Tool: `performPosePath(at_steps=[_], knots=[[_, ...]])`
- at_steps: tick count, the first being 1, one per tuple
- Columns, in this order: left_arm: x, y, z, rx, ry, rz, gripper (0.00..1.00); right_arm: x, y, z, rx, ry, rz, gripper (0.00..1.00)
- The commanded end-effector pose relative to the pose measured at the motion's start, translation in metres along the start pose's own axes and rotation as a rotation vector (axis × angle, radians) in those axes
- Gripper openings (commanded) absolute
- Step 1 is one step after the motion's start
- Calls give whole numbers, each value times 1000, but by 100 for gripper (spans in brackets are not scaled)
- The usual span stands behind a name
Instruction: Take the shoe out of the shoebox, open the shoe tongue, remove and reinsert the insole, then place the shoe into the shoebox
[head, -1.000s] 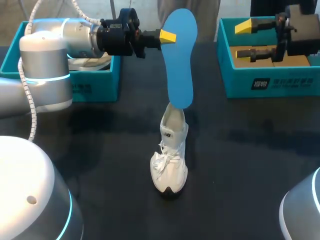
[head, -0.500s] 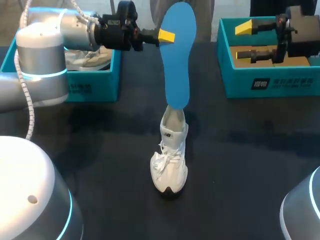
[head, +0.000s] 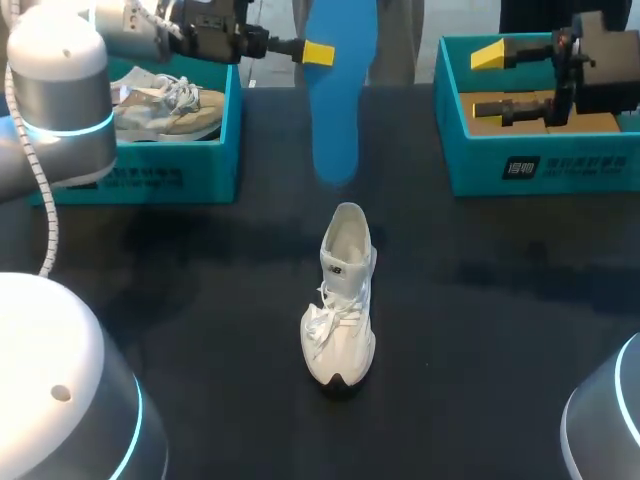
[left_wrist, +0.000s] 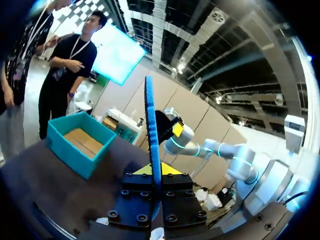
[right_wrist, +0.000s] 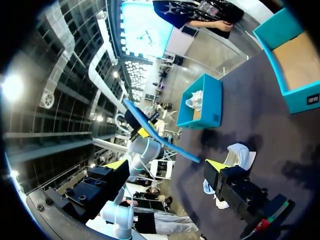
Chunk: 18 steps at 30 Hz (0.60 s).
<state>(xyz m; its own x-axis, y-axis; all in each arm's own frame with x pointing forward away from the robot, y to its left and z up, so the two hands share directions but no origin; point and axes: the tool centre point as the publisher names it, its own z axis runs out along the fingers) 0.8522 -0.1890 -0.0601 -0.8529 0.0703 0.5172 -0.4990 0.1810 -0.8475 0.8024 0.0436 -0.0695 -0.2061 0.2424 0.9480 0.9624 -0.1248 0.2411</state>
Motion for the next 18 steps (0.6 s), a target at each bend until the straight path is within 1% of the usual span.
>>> performPosePath(at_steps=[1,13,15,18], knots=[[6,2,0,53,-125,325,0,0,1,2,0,0,0,100],[6,2,0,53,-125,325,0,0,1,2,0,0,0,100],[1,2,-1,37,-118,490,0,0,1,2,0,0,0,100],[-1,1,-1,53,-115,609,0,0,1,2,0,0,0,100]])
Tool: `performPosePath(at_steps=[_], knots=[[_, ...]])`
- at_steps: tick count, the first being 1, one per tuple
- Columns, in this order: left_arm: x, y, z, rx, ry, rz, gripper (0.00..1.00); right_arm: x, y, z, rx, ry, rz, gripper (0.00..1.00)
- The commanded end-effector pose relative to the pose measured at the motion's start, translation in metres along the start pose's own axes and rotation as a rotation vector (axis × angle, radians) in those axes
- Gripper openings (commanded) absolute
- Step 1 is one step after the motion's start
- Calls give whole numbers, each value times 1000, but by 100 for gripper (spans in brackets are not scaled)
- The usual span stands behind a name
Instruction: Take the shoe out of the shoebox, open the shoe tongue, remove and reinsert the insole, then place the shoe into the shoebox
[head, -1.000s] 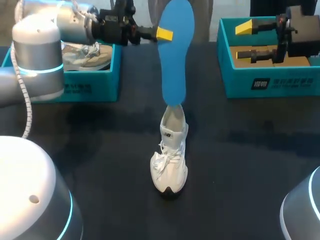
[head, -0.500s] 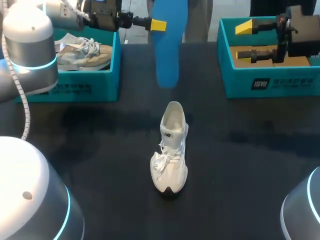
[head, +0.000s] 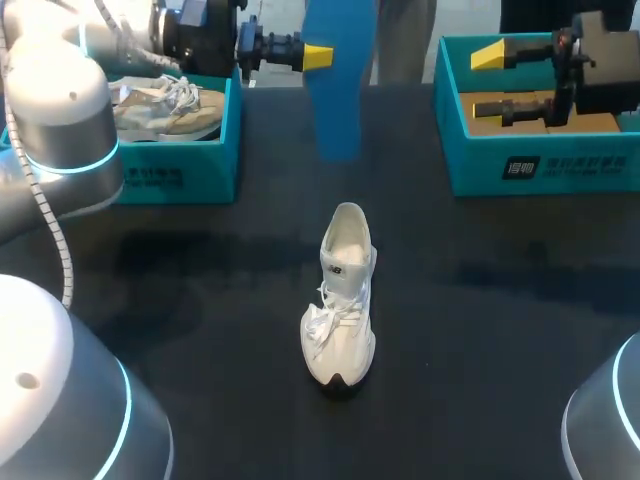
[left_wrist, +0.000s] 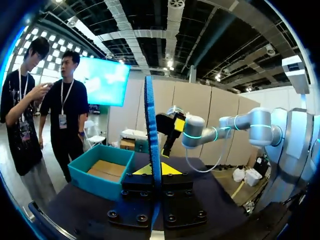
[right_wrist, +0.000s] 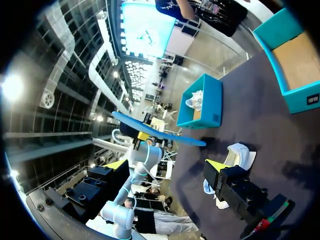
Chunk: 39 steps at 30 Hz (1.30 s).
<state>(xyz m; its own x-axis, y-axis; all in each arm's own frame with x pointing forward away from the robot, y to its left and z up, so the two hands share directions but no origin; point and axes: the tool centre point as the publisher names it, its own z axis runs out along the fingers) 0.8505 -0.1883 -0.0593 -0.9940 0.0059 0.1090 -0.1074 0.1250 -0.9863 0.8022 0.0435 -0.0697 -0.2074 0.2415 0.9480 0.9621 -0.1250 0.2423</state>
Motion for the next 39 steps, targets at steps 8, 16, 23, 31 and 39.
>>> performPosePath(at_steps=[8,16,23,31,39], knots=[[-5,12,2,-39,37,580,0,0,1,2,0,-1,1,100],[-15,20,8,-67,14,1049,0,0,1,2,0,-1,1,100],[-21,18,13,85,-69,1347,0,0,1,2,0,-1,1,100],[-24,3,19,264,-97,1648,0,0,1,2,0,-1,1,100],[-23,3,19,273,-102,1655,0,0,1,2,0,-1,1,100]])
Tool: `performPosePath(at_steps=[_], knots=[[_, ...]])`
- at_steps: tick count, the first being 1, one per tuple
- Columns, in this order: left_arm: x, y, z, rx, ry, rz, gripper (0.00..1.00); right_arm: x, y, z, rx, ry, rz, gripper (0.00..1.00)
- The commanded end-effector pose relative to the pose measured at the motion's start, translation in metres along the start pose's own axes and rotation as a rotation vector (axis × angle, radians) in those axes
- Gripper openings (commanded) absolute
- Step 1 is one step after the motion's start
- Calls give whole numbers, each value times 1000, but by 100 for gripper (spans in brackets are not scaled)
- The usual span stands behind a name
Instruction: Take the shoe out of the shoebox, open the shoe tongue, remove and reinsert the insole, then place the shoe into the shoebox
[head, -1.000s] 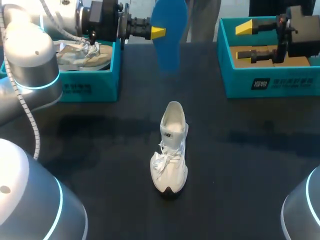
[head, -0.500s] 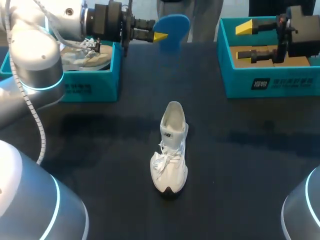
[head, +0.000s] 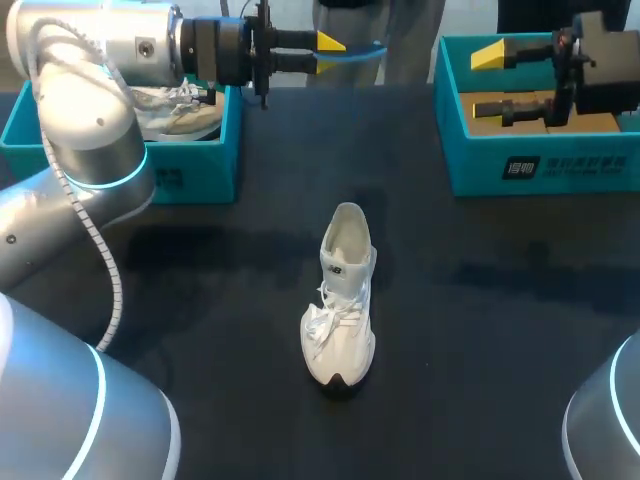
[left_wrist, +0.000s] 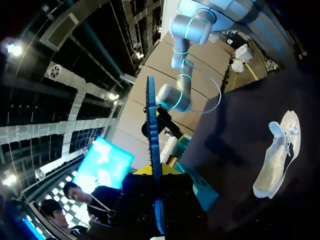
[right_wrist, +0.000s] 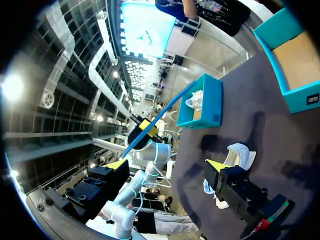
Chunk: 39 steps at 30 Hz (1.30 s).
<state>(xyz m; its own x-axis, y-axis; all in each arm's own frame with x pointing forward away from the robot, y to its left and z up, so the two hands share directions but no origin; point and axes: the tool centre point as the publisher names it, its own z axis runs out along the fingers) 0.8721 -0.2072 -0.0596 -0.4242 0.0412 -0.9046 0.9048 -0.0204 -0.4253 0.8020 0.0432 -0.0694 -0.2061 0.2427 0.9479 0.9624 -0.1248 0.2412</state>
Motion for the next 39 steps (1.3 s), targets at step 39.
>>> performPosePath(at_steps=[39], knots=[[18,5,20,30,-52,574,0,1,8,21,10,-2,22,100]])
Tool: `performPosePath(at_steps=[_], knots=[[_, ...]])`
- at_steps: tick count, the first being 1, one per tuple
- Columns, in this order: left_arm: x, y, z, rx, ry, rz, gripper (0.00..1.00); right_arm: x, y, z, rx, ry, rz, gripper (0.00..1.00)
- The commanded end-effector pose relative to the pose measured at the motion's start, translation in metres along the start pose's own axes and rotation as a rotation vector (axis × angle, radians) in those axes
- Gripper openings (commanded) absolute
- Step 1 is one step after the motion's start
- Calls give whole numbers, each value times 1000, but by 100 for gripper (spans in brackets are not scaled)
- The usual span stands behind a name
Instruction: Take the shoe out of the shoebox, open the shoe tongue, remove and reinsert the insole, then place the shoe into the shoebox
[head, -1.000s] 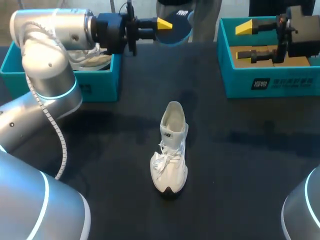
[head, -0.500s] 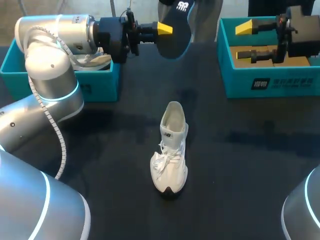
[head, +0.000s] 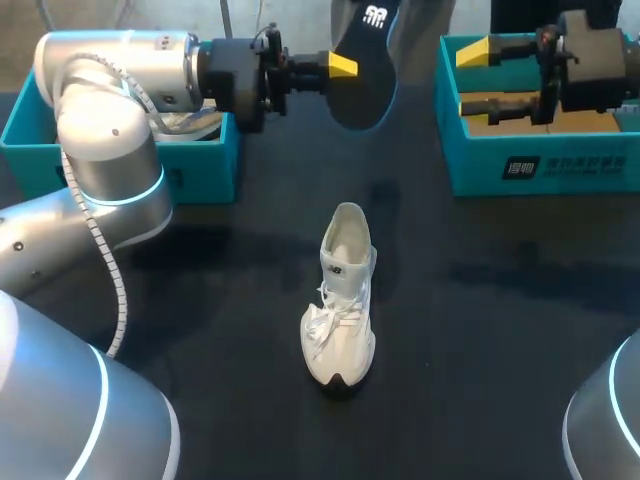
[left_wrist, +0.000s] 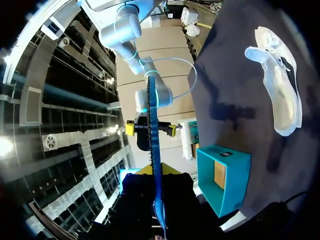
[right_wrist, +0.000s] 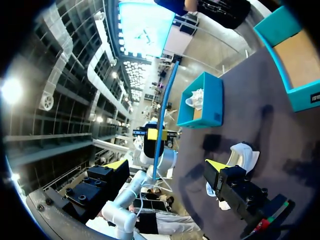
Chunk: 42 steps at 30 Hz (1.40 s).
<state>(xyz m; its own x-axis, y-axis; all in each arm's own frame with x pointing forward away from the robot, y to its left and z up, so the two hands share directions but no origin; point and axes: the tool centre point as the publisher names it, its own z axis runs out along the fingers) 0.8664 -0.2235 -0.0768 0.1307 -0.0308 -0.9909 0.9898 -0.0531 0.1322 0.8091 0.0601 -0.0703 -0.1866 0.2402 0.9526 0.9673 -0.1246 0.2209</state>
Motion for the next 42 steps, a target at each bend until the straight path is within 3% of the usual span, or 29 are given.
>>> performPosePath(at_steps=[1,2,3,6,8,20,23,27,33,42], knots=[[2,2,3,0,-3,2,0,0,4,3,5,-2,2,100],[2,2,3,0,-3,2,0,0,4,3,5,-2,2,100],[6,-3,25,17,-18,25,0,1,9,20,4,7,17,100],[7,-4,31,24,-18,34,0,0,9,24,12,8,23,99],[7,-4,34,28,-24,36,0,0,10,27,18,10,25,91],[8,0,35,11,-31,45,0,3,13,33,30,7,25,84],[9,1,37,0,-30,49,0,2,15,37,29,7,32,66],[9,0,39,-3,-33,55,0,1,18,44,33,10,40,57],[9,-1,43,-6,-31,69,0,0,20,53,49,12,49,50],[8,5,51,-33,-43,80,0,0,18,58,61,11,49,47]])
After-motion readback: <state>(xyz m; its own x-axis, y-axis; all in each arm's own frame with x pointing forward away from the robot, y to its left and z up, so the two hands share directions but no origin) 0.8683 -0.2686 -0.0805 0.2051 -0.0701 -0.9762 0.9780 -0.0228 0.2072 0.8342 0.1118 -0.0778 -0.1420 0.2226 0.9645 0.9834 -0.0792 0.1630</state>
